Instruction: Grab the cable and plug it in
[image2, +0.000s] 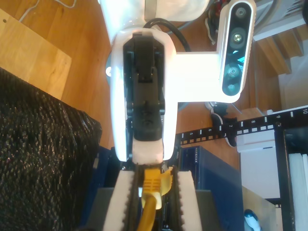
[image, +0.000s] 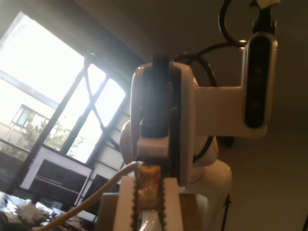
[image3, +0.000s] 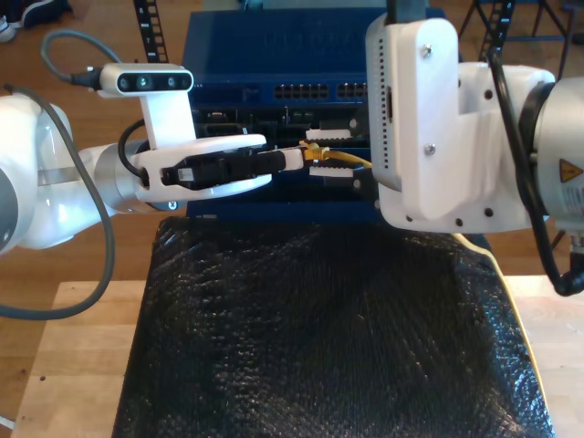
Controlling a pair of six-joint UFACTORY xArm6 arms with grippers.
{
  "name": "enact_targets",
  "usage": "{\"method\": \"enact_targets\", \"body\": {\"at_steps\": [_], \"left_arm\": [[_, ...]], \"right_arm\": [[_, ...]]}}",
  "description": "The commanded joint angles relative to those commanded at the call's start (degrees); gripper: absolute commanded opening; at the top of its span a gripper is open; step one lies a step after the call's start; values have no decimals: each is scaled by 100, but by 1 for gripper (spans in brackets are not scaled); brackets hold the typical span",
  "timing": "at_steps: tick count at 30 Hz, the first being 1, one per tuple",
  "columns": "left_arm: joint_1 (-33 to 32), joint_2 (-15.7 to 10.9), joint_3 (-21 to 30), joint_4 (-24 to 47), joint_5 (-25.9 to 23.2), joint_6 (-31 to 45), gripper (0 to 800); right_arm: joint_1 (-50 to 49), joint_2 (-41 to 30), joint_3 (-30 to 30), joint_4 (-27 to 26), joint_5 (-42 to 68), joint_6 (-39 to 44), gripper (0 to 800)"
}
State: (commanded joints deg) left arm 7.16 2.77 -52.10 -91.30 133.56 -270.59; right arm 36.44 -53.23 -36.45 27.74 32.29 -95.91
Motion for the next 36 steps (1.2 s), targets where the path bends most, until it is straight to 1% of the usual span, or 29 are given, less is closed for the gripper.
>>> {"method": "enact_targets", "body": {"at_steps": [11, 19, 22, 25, 27, 29, 31, 33, 36], "left_arm": [[9, 0, 0, 0, 9, 0, 16], [9, 9, 0, 0, 9, 0, 16], [9, 0, 0, 0, 9, 0, 16], [9, 0, 0, 0, 9, 0, 24], [9, 0, 0, 0, 26, -26, 60], [0, 0, 9, 0, 114, -88, 195], [0, 9, 9, 0, 237, -114, 264], [0, 9, 9, -9, 237, -123, 313], [0, 9, 9, -9, 237, -123, 320]], "right_arm": [[0, 0, 0, 0, 9, 0, 178], [0, 0, 9, 9, 9, 9, 148], [0, 0, 18, 9, 9, 9, 113], [0, 0, 62, 9, 0, 18, 37], [0, 0, 79, 9, 0, 26, 11], [0, 0, 79, 9, 0, 26, 2], [0, 0, 79, 9, 0, 26, 2], [0, 0, 79, 9, 0, 35, 2], [0, 0, 79, 18, 0, 35, 1]]}}
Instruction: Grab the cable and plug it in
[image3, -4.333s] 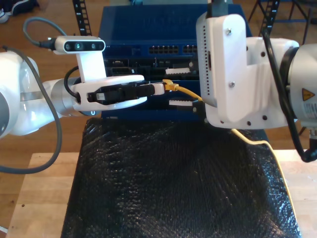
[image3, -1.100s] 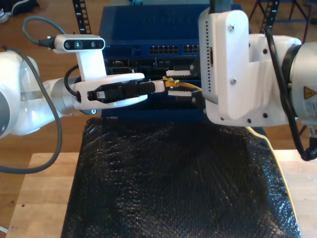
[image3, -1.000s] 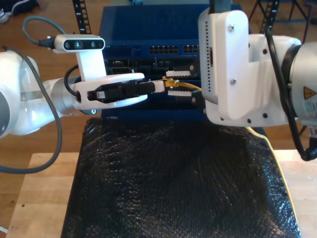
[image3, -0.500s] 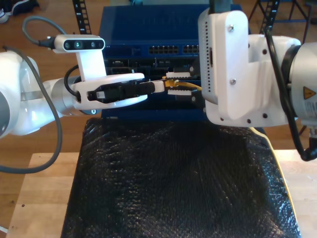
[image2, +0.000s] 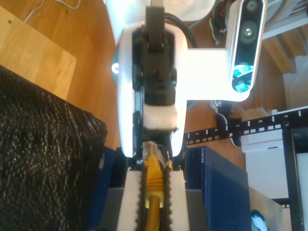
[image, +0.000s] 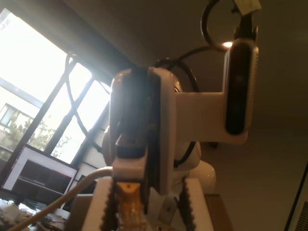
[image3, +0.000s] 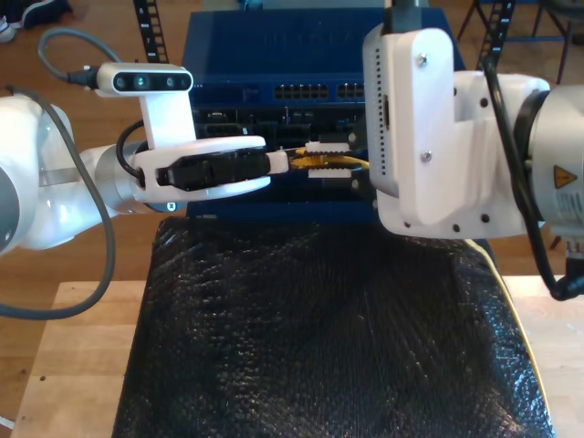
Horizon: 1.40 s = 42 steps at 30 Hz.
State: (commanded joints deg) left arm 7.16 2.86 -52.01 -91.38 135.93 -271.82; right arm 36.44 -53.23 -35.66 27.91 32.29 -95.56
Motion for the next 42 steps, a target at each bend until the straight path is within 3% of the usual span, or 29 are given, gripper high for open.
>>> {"method": "enact_targets", "body": {"at_steps": [9, 12, 19, 26, 35, 42], "left_arm": [[0, -9, -9, 0, -18, 0, 484], [0, -9, -9, 0, -44, 0, 621], [26, -18, -9, 0, -316, -9, 789], [97, -44, -18, 18, -747, 9, 793], [668, -44, -237, 62, -1451, 26, 795], [1213, -53, -633, 738, -1943, 35, 797]], "right_arm": [[0, 0, -9, 9, 0, 0, 1], [0, 0, -18, 9, 0, 0, 1], [-9, 0, -44, 18, -9, 18, 0], [-62, 26, -105, -9, -18, 316, 0], [-308, 132, -237, -9, -9, 563, 0], [-580, 431, -431, -18, 62, 844, 0]]}}
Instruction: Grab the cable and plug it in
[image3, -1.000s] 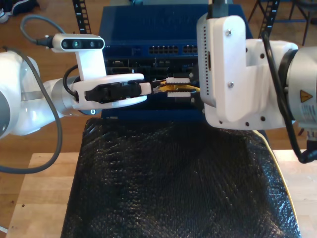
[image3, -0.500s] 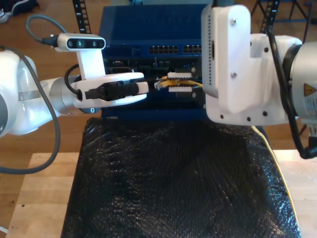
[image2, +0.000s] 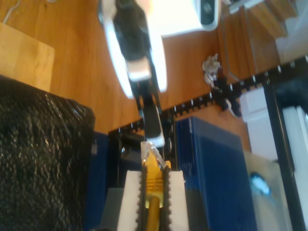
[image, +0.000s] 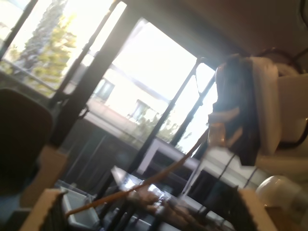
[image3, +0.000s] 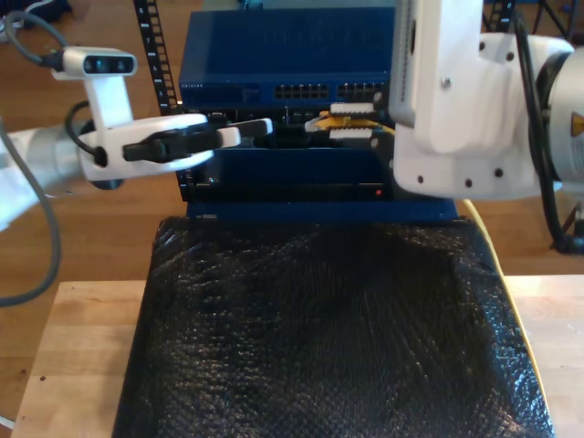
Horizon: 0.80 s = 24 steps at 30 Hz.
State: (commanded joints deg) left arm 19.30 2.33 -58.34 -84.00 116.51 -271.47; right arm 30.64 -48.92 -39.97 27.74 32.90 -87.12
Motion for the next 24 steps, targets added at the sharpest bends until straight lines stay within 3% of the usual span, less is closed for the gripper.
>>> {"method": "enact_targets", "body": {"at_steps": [6, 16, 24], "left_arm": [[404, -70, -369, 554, -185, 0, 797], [651, -352, -440, 1618, -466, 18, 797], [791, -607, -598, 2611, -738, 422, 797]], "right_arm": [[-176, 193, -325, -9, 492, 440, 0], [-862, 484, -1064, -9, 1521, 782, 0], [-1213, 765, -1178, -9, 1873, 791, 0]]}}
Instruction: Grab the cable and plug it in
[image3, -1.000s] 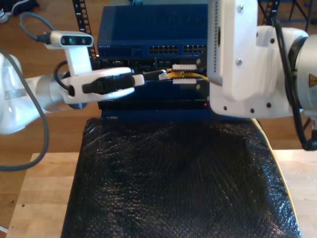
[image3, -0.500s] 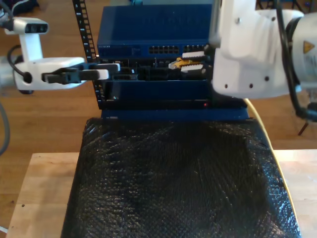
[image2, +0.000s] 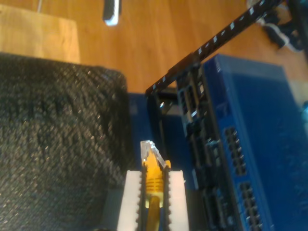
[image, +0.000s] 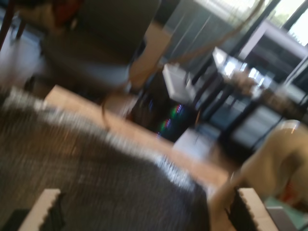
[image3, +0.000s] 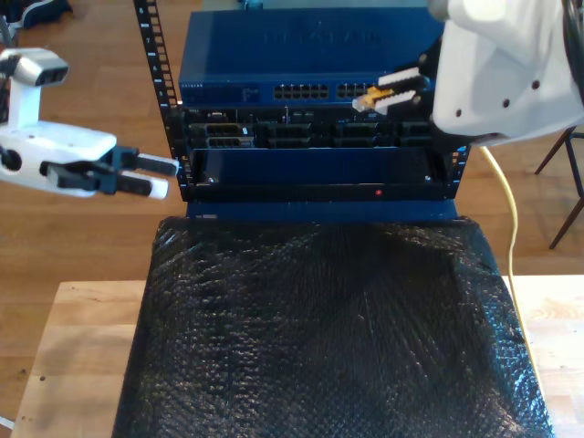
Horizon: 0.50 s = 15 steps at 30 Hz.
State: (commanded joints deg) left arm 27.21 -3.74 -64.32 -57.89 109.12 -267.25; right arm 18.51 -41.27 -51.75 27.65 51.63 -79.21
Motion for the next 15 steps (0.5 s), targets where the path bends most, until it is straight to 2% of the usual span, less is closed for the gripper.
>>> {"method": "enact_targets", "body": {"at_steps": [9, 15], "left_arm": [[53, -527, -44, 1257, -413, 633, 797], [149, -756, -44, 2022, -448, 949, 797]], "right_arm": [[-844, 334, -273, 0, 536, 35, 0], [-967, 501, -343, -26, 686, 35, 0]]}}
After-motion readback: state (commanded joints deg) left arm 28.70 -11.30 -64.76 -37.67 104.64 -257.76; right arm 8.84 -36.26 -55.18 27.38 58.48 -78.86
